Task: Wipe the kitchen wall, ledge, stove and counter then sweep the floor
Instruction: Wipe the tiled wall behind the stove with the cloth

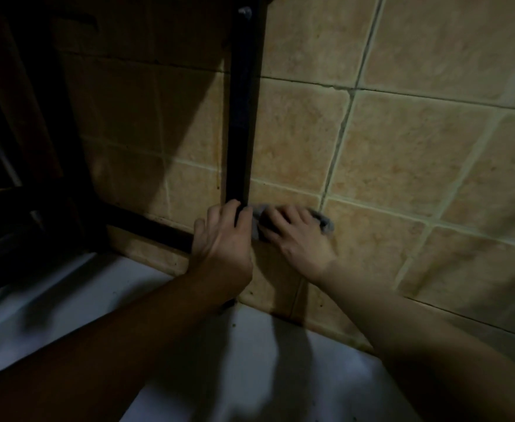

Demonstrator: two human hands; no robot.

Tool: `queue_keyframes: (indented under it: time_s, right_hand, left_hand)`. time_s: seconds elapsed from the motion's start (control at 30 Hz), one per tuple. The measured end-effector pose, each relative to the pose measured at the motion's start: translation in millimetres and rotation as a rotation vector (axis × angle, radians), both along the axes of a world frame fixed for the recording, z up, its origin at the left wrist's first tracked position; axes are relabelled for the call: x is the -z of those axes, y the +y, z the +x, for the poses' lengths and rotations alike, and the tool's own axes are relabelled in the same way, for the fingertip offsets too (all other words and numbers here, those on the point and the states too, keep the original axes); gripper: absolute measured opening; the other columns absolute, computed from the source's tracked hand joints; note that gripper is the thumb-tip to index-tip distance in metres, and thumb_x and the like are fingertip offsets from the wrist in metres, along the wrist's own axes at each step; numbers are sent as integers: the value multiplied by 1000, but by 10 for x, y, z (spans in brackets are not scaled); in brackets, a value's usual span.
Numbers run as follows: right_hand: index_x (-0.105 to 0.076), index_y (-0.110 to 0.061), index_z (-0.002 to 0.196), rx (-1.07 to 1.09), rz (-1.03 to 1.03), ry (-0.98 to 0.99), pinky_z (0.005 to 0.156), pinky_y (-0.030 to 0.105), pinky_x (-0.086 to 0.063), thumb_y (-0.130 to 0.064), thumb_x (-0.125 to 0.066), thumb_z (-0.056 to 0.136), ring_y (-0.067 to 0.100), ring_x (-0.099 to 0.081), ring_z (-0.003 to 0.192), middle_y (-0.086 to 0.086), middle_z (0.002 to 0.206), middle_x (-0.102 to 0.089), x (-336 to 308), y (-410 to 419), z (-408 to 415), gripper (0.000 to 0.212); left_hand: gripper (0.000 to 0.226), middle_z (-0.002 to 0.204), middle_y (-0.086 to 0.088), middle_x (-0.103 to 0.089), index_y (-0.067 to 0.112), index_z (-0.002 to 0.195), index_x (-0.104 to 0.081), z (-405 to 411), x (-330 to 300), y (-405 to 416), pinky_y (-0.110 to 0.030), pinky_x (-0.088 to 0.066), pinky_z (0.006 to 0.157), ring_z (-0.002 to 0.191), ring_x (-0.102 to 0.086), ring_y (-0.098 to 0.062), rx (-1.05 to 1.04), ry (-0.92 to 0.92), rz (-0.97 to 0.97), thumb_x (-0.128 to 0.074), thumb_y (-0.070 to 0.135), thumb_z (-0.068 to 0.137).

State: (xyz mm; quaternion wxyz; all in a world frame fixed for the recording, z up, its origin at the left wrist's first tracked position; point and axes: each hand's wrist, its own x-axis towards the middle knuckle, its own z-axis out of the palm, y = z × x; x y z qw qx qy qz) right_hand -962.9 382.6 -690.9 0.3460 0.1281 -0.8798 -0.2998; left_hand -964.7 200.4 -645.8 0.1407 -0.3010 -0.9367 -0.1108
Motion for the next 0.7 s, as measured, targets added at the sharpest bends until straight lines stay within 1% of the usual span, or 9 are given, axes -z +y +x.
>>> queue_keyframes:
  time_s: [0.07, 0.13, 0.17, 0.23, 0.33, 0.43, 0.5, 0.63, 0.7]
  right_hand:
    - [-68, -19, 113, 17, 50, -115, 84, 39, -31, -21, -66, 70, 31, -40, 97, 10, 120, -38, 261, 33, 124, 43]
    - [-68, -20, 114, 70, 67, -205, 82, 38, -36, -22, -81, 59, 30, -42, 96, 10, 119, -41, 304, 87, 190, 57]
    - [-68, -20, 114, 56, 74, -187, 80, 38, -38, -22, -80, 60, 30, -41, 95, 10, 118, -43, 229, 112, 201, 56]
    - [-66, -17, 118, 16, 41, -79, 77, 38, -34, -21, -61, 74, 31, -39, 94, 14, 117, -44, -54, 149, 201, 45]
    - [-59, -13, 126, 76, -23, 90, 75, 38, -27, -18, -34, 82, 31, -37, 94, 18, 118, -50, -457, 165, 210, 51]
    - [-56, -14, 129, 88, -78, 166, 79, 41, -30, -17, -33, 84, 32, -36, 102, 16, 124, -39, -371, 175, 268, 51]
    - [-57, -14, 129, 94, -99, 139, 80, 42, -35, -18, -34, 83, 33, -37, 105, 16, 125, -36, -123, 254, 355, 51]
    - [-64, -12, 120, -34, -28, -102, 84, 38, -32, -17, -40, 86, 32, -44, 104, 17, 117, -60, 345, 459, 573, 42]
    - [-65, -11, 118, -32, -52, -126, 84, 39, -32, -16, -40, 88, 32, -46, 101, 18, 116, -60, 286, 527, 654, 39]
  left_hand:
    - [72, 153, -5, -13, 18, 148, -15, 55, 10, -10, -38, -21, 109, 137, -17, -26, 6, 1, -20, -55, 26, 88]
    - [73, 153, -5, -12, 18, 147, -16, 89, 16, -29, -38, -21, 110, 137, -17, -26, 14, 5, -43, -56, 25, 87]
    - [72, 153, -5, -12, 18, 147, -16, 91, 24, -33, -39, -20, 110, 137, -16, -26, 14, 4, -50, -56, 25, 88]
    - [73, 153, -5, -13, 18, 148, -15, 66, 35, -24, -40, -20, 111, 138, -17, -26, 2, 0, -51, -56, 25, 88]
    - [74, 153, -5, -15, 17, 147, -17, 25, 29, 30, -40, -21, 110, 137, -18, -27, 2, -3, -59, -59, 25, 87]
    - [73, 152, -5, -17, 16, 146, -19, -1, 46, 104, -38, -22, 109, 135, -20, -26, 36, 16, -50, -59, 24, 86]
    - [69, 151, -4, -19, 17, 145, -21, 14, 108, 151, -36, -23, 107, 133, -22, -26, 63, 13, -37, -57, 23, 87]
    - [68, 150, -4, -22, 17, 144, -24, 105, 277, 238, -36, -25, 105, 131, -25, -25, 94, -15, -74, -57, 20, 85]
    - [71, 152, -3, -19, 19, 146, -21, 153, 318, 317, -37, -24, 107, 133, -23, -25, 98, -18, -86, -58, 21, 86]
